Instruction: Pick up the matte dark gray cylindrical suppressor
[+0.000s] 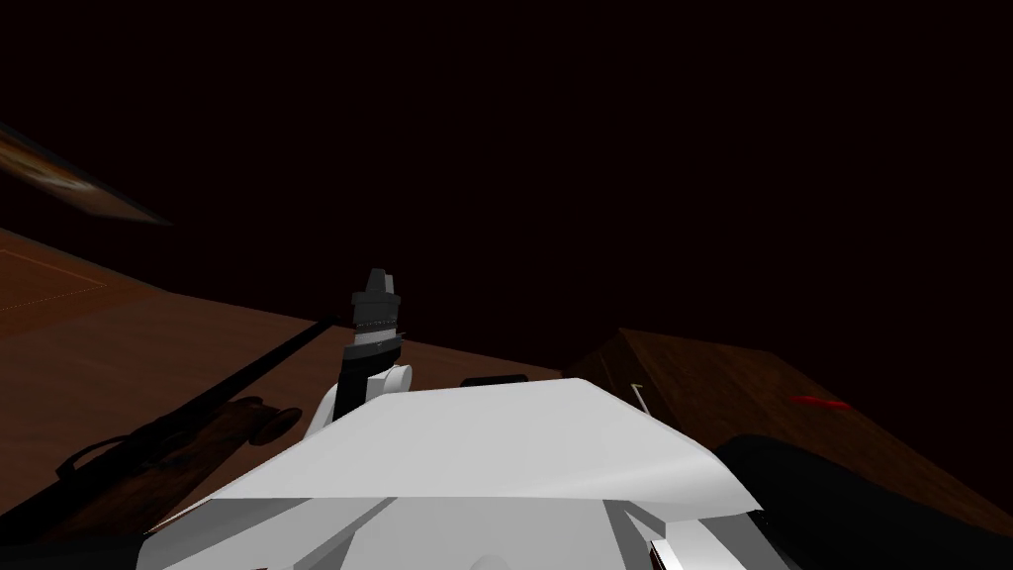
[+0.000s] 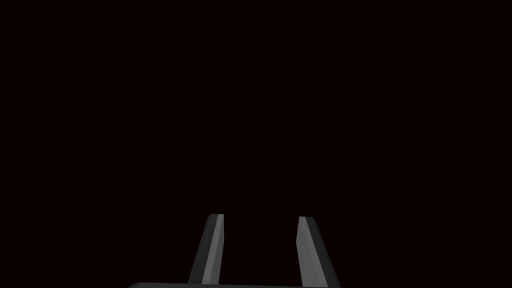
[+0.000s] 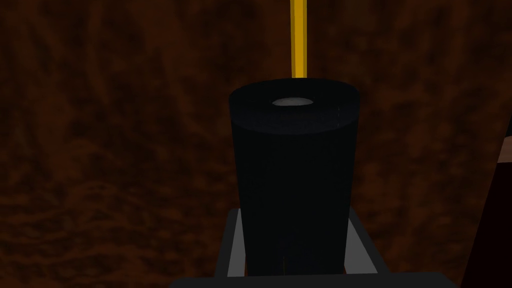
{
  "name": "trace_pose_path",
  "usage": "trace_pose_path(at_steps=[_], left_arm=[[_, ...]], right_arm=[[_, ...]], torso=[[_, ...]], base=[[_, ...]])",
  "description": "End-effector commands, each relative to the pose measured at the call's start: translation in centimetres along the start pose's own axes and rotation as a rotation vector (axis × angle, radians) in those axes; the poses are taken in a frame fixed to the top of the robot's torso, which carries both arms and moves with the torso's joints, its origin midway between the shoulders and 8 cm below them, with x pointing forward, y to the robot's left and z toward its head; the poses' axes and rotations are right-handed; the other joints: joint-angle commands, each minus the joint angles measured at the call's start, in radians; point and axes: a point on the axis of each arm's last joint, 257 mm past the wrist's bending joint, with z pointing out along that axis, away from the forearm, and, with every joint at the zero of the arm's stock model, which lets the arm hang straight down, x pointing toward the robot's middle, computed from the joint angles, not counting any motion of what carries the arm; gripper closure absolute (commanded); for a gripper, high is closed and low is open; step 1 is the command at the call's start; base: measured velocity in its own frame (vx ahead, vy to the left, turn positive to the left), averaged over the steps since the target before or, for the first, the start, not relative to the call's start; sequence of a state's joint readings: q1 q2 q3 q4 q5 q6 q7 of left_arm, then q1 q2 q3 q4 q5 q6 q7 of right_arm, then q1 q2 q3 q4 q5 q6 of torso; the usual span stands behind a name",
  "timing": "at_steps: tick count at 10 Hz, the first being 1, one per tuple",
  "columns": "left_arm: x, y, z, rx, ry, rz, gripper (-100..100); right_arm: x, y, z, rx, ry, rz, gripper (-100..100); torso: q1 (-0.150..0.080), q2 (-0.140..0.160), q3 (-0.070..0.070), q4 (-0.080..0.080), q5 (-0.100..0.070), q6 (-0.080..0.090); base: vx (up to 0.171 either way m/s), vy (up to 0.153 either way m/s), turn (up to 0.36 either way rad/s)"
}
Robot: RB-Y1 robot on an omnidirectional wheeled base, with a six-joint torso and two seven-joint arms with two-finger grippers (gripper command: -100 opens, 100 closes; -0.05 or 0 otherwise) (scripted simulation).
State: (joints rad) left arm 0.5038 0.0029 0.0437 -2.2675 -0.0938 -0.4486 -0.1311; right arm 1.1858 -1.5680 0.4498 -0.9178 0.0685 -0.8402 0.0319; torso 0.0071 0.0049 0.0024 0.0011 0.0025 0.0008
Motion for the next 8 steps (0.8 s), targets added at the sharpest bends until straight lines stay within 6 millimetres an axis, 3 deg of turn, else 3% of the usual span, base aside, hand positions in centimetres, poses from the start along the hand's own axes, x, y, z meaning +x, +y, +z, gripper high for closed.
trace_pose_path(at_steps=[1,5,7,8], left_arm=[[0.0,0.0,0.0,0.000,0.000,0.000,0],[0.0,0.0,0.0,0.000,0.000,0.000,0],[0.0,0.0,0.0,0.000,0.000,0.000,0],[0.0,0.0,0.0,0.000,0.000,0.000,0]], right_arm=[[-0.9,0.3,0.0,-0.004,0.001,-0.005,100],[-4.9,1.3,-0.5,-0.003,0.011,-0.006,100],[-5.2,1.7,-0.5,-0.010,0.013,-0.018,100],[-5.2,1.7,-0.5,-0.010,0.013,-0.017,0]], torso=[[0.000,0.000,0.000,0.000,0.000,0.000],[0.000,-0.001,0.000,0.000,0.000,0.000],[0.001,0.000,0.000,0.000,0.000,0.001],[0.001,-0.002,-0.001,0.000,0.001,0.001]], base=[[-0.059,0.007,-0.025],[-0.069,0.012,-0.044],[-0.050,0.005,-0.013],[-0.005,0.001,-0.002]])
